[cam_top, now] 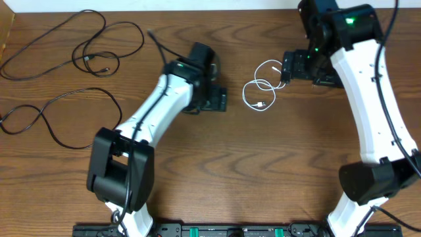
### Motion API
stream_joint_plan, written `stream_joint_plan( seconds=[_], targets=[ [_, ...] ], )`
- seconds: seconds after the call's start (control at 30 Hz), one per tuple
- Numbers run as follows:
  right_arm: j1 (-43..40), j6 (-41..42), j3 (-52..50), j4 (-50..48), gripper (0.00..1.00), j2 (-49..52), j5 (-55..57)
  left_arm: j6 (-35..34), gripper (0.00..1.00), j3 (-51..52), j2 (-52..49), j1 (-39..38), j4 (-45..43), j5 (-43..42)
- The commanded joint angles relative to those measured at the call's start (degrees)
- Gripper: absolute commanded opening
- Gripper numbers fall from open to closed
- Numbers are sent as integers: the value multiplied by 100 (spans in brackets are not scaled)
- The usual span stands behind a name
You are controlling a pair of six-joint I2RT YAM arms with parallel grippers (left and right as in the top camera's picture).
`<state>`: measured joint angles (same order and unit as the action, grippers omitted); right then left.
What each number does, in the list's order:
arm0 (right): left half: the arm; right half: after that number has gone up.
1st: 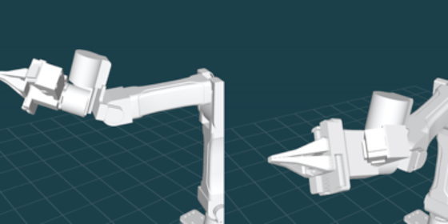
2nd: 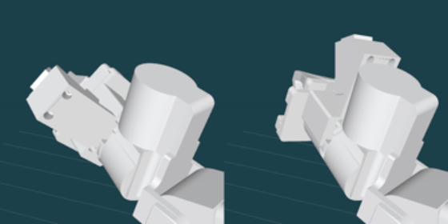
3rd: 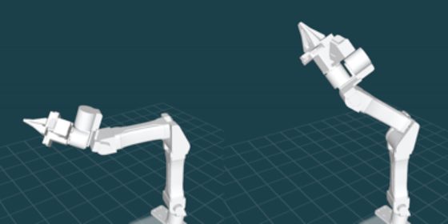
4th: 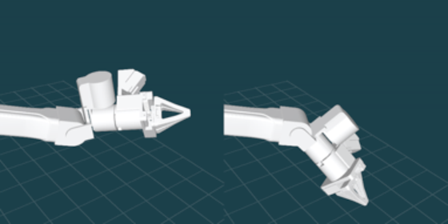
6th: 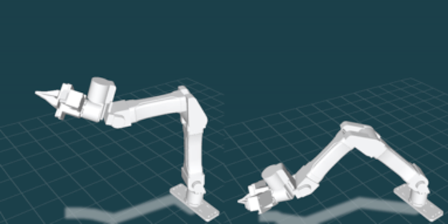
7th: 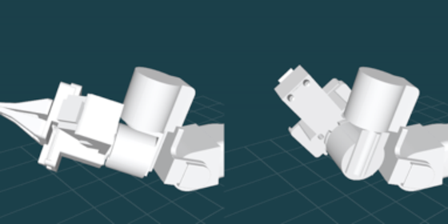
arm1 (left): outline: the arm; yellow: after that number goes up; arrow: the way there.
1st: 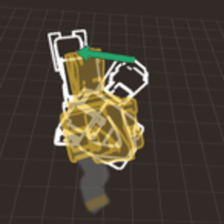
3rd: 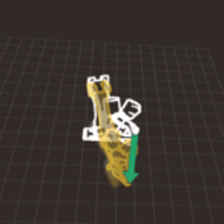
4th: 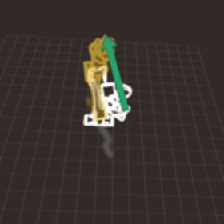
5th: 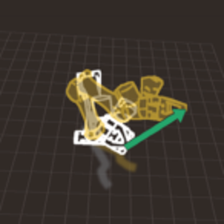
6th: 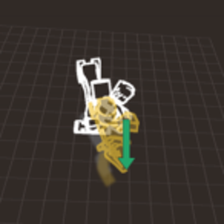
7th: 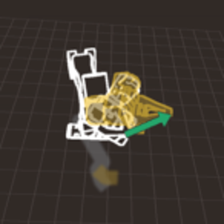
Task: Untangle cables
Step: 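Swing the left gripper right and grasp the white USB cable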
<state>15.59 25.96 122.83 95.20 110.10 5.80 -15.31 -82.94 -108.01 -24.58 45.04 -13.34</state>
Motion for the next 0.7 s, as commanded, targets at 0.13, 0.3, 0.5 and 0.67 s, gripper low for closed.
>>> stream_joint_plan(
  seconds=[0.13, 0.3, 0.5, 0.67],
  targets=[
    [-313, 122, 0, 72, 99, 103, -304, -385, 86, -48, 24, -402, -1088, -284],
    [-518, -57, 0, 212, 99, 103, -1318, -835, 85, -33, -227, -437, -1884, -181],
    [-494, -509, 0, 210, 99, 103, -1655, -977, 85, -33, -789, -461, -2339, -374],
    [-472, -503, 0, 125, 99, 105, -1650, -1419, 64, -33, -1211, -483, -2761, -588]
  ],
)
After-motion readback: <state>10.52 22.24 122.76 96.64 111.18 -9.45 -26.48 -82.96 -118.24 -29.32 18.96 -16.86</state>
